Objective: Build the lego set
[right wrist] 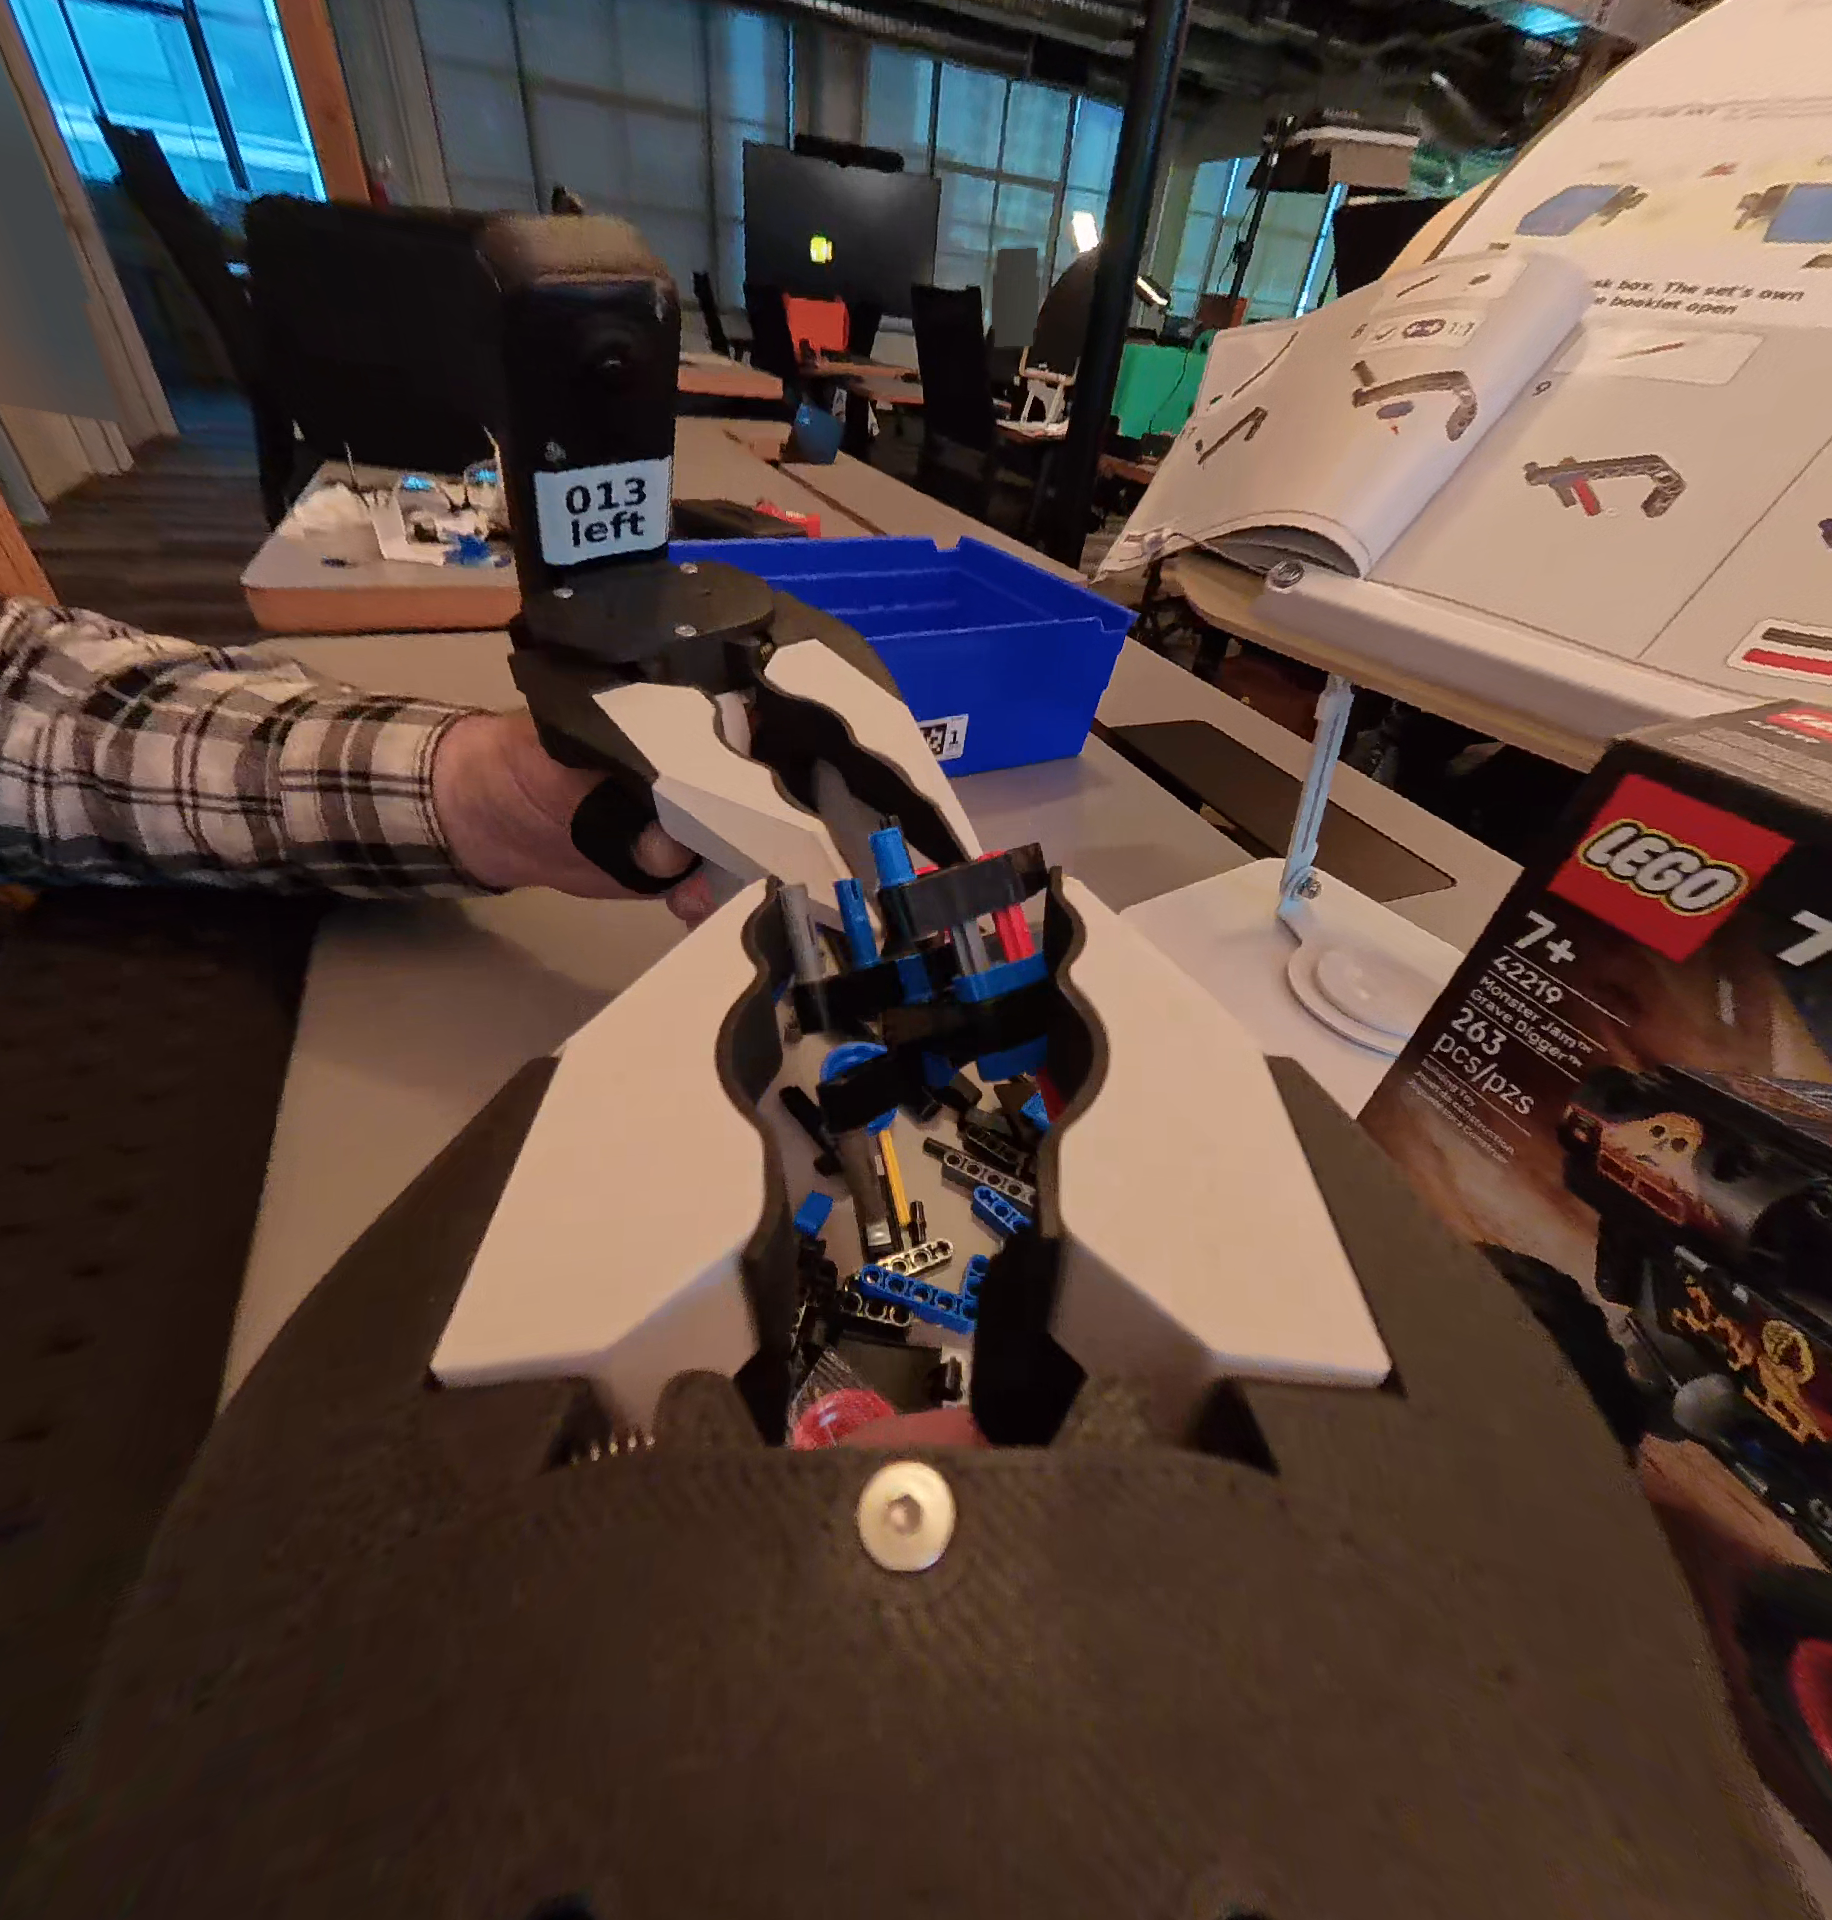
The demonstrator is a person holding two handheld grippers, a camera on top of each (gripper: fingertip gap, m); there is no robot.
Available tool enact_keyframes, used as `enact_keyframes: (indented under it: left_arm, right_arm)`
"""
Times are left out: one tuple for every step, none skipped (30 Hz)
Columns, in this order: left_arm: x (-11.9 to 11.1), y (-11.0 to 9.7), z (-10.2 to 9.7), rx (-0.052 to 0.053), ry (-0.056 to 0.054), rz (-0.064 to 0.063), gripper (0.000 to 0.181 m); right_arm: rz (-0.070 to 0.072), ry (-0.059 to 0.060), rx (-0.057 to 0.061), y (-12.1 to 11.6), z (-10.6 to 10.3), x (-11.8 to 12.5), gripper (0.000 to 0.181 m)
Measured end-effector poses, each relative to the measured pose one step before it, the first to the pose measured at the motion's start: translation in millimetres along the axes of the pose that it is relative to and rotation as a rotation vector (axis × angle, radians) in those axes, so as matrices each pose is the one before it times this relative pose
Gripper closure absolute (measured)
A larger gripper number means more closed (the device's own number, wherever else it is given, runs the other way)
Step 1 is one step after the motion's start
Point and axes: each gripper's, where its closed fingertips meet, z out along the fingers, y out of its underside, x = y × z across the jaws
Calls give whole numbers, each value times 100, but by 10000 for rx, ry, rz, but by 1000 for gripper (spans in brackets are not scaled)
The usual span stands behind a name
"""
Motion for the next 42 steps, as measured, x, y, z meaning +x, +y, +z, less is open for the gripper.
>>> enact_keyframes:
  left_arm:
    - [262,118,147,-15,54,87,171]
    - [-51,37,48,57,-59,1,175]
    - [162,-26,-27,77,188,-172,176]
    - [64,-234,-91,169,185,-297,176]
    - [-141,-342,-138,226,33,-246,176]
    - [-147,-255,-114,164,2,-186,176]
    - [-22,-207,-92,128,77,-183,176]
    - [-63,-233,-95,157,18,-158,176]
    - [-67,-237,-90,163,1,-125,176]
    - [17,-226,-91,144,71,-116,176]
    - [153,-203,-86,123,169,-118,176]
    - [96,-256,-84,166,109,-118,176]
    - [32,-240,-65,172,74,-150,176]
    - [131,-224,-43,167,154,-213,176]
    - [196,-217,-23,189,206,-244,176]
    - [67,-122,-12,143,110,-230,176]
    - [10,-54,-19,104,66,-178,176]
    - [101,-61,-33,85,130,-159,176]
    - [130,-38,3,59,124,-114,176]
    - [18,66,63,-5,32,-53,176]
    - [16,89,54,-13,26,-51,176]
    - [10,51,27,14,54,-84,176]
    - [-45,119,31,-19,23,-83,177]
    - [-103,177,37,-66,-23,-43,176]
    - [-93,123,18,-37,-23,-28,176]
    - [-72,101,33,-37,-7,-50,176]
    - [-27,78,27,-28,-3,-18,176]
    - [-15,18,12,-8,-15,21,176]
    - [-9,29,24,-22,-12,10,175]
    - [-26,49,14,-36,-20,19,175]
    - [-29,49,24,-32,-32,41,176]
    - [-24,29,13,-22,-22,24,176]
    - [-23,36,10,-26,-27,27,176]
    - [-4,49,16,-42,-29,58,174]
    - [10,63,19,-53,-12,60,172]
    - [30,38,21,-39,3,33,171]
    - [18,33,17,-28,-9,36,169]
    - [-29,0,-19,-13,-21,33,167]
    - [-52,0,-25,-9,-29,18,166]
    - [-85,3,-32,-7,-41,9,166]
    - [-65,0,-31,-6,-22,3,165]
    - [-62,-11,-40,-6,-20,4,165]
  right_arm:
    - [-121,-17,-60,61,111,-212,134]
    - [-142,27,5,-74,41,-137,134]
    - [-133,54,57,-188,-19,-81,134]
    - [-91,48,83,-244,-52,-49,134]
    - [-26,80,94,-248,-47,39,133]
    - [2,70,67,-190,-54,78,132]
    - [3,58,37,-102,-68,108,128]
    - [14,79,28,-53,-73,169,126]
    - [52,58,30,-15,-71,176,124]
    - [85,-2,31,-4,-64,98,121]
    - [83,-36,-4,45,-12,26,121]
    - [37,-63,-78,160,54,-61,120]
    - [-33,-61,-106,208,96,-138,120]
    - [-82,-41,-75,170,119,-175,120]
    - [-76,-57,-50,109,137,-221,122]
    - [-49,-21,12,-8,102,-160,122]
    - [-42,45,90,-161,3,-30,123]
    - [-37,10,102,-191,-70,-11,127]
    - [-31,-11,82,-157,-98,-5,134]
    - [-40,15,63,-127,-87,14,135]
    - [-61,39,43,-97,-59,32,136]
    - [-71,32,28,-69,-51,20,136]
    - [-61,33,16,-53,-24,20,136]
    - [-35,38,4,-20,-11,53,136]
    - [-18,21,-24,51,2,31,137]
    - [-45,19,-26,59,1,23,137]
    - [-67,24,-3,1,-14,8,137]
    - [-48,17,3,-18,-11,-13,138]
    - [-27,17,-3,-15,-2,1,138]
    - [-26,16,-7,-6,-10,12,138]
    - [-21,12,-11,10,1,5,138]
    - [-13,10,-8,18,-1,7,138]
    - [-12,14,-8,11,-6,28,138]
    - [-9,19,-18,34,10,31,138]
    - [-4,19,-16,43,3,29,138]
    - [-9,20,-2,15,-19,41,138]
    - [-4,19,-3,8,-7,42,139]
    - [4,19,-14,24,-9,46,139]
    - [0,26,-15,25,-24,53,139]
    - [-7,27,-7,2,-23,54,139]
    - [-9,26,-1,5,-27,56,139]
    - [4,14,-3,2,-20,49,139]
